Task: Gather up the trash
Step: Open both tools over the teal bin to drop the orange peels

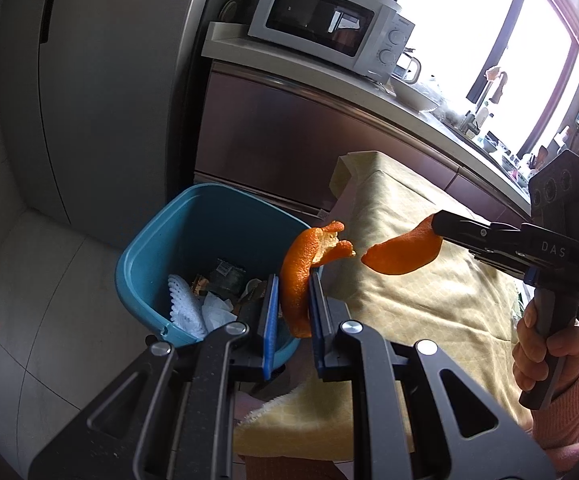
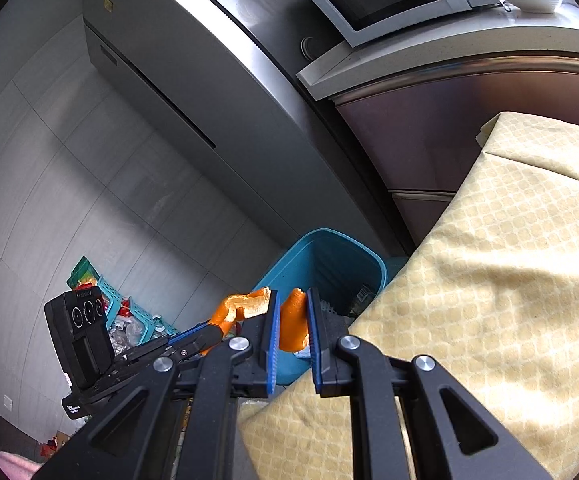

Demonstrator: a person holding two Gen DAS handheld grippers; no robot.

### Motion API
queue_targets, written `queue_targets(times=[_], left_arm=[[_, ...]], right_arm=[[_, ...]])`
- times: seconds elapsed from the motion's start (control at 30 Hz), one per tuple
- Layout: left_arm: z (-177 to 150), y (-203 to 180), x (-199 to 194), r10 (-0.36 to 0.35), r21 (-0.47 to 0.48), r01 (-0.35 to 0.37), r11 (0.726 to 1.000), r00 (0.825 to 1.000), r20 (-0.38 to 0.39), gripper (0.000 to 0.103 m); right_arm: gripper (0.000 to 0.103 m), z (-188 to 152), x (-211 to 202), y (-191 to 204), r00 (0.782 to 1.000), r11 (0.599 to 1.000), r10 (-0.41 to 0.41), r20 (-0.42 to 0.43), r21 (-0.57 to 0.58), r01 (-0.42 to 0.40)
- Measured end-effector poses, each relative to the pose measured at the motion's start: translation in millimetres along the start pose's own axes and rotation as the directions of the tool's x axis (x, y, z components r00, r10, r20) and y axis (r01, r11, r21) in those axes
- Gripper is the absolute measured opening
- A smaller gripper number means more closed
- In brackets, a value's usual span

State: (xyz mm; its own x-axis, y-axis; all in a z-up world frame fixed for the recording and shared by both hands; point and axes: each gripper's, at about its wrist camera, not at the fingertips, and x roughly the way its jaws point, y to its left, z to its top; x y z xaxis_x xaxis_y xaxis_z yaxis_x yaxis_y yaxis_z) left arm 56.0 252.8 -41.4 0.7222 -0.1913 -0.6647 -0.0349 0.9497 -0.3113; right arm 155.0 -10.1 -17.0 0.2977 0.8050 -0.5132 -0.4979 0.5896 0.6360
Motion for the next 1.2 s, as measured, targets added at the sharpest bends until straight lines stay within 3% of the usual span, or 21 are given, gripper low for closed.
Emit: queue_targets(times=[0.13, 0.2, 0.57, 0.9, 0.97, 1.1, 1.2], left_arm=[[1, 5, 1, 0.006, -0.006, -0.006, 1.0, 1.0, 0.004, 0.015], [1, 7, 1, 0.01, -0.009, -0.01, 1.0, 1.0, 0.004, 0.015], [-6, 24, 21, 0.011, -0.049, -0.013, 0.999, 0.999, -0.03, 0.015], [-15, 38, 47, 0.077, -0.045, -0.081, 0.996, 0.994, -0.077, 0.017], [-15, 38, 49, 0.084, -0.042, -0.088, 0.995, 0.993, -0.078, 0.02], [-14, 34, 46, 0.096, -0.034, -0.098, 0.995, 0.994, -0.058, 0.039], [-12, 24, 39, 0.096, -0.012, -0.097, 0.995, 0.995, -0.035, 0.043]], right_arm=[[0.011, 0, 6, 3, 1.0, 1.0, 0.0, -0.008, -0.009, 0.0], [0.004, 0, 10, 4, 1.0, 1.0, 0.004, -0.016, -0.008, -0.004], [0.004, 0, 39, 6, 0.998, 1.0, -0.001, -0.067, 0.019, 0.003], [0.006, -9, 37, -2, 0.997, 0.999, -0.01, -0.083, 0.052, 0.015], [0.006, -13, 33, -4, 0.997, 0.998, -0.013, -0.081, 0.053, 0.017], [0.007, -16, 24, -6, 0.997, 0.998, -0.021, -0.071, 0.059, 0.025], [0.008, -19, 14, -10, 0.998, 0.997, -0.021, -0.057, 0.068, 0.025]])
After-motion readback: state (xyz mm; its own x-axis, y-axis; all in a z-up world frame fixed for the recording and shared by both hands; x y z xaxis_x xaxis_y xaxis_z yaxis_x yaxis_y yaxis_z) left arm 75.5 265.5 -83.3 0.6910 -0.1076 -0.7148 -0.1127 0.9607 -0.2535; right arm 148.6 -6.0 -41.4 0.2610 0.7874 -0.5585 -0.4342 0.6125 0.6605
